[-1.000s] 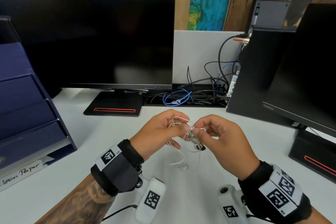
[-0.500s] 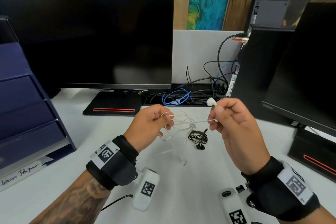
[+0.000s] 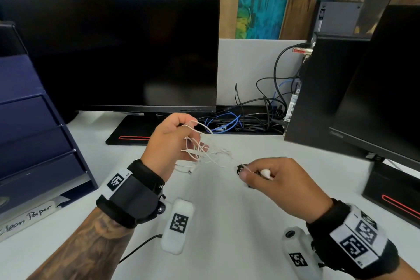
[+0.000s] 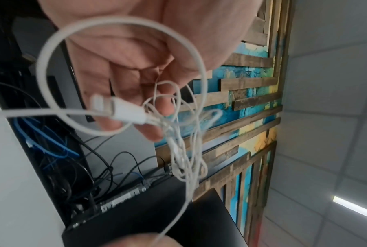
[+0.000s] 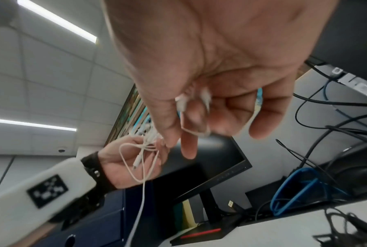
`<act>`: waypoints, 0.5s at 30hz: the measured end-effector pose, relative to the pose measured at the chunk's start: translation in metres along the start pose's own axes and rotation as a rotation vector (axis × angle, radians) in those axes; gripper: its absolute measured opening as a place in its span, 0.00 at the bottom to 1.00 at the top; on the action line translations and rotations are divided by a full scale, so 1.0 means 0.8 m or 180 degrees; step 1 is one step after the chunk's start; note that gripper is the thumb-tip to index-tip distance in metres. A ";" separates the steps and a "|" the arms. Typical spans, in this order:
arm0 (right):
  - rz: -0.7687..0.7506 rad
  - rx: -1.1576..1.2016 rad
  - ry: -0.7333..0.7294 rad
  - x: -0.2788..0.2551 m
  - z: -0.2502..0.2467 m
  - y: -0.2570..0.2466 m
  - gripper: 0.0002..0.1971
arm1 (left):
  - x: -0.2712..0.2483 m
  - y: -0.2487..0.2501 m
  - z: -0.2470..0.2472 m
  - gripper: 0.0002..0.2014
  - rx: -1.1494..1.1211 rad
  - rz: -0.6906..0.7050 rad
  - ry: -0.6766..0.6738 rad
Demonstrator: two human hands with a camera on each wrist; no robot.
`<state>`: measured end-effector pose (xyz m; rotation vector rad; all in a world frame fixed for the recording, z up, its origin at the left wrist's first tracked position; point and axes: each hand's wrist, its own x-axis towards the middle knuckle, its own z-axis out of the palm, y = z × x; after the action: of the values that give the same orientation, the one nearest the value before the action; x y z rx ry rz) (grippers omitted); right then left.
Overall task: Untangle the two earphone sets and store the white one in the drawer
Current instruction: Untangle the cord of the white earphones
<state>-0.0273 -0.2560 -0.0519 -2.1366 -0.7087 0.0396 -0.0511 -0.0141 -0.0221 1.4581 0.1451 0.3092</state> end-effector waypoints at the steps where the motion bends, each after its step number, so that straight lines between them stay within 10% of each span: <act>1: -0.0053 -0.0162 -0.0008 0.000 0.004 0.005 0.08 | -0.004 0.000 0.006 0.05 -0.0043 -0.0026 -0.0122; 6: -0.0453 -0.0367 0.0362 0.001 0.010 0.011 0.28 | -0.017 -0.003 0.027 0.04 -0.0085 -0.0033 -0.0378; 15: -0.1411 0.0295 0.0737 -0.003 0.022 -0.002 0.14 | -0.020 -0.015 0.031 0.03 0.0031 -0.0052 -0.0527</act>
<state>-0.0351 -0.2436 -0.0625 -1.8173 -1.0017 -0.3982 -0.0583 -0.0435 -0.0326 1.4849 0.0247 0.1738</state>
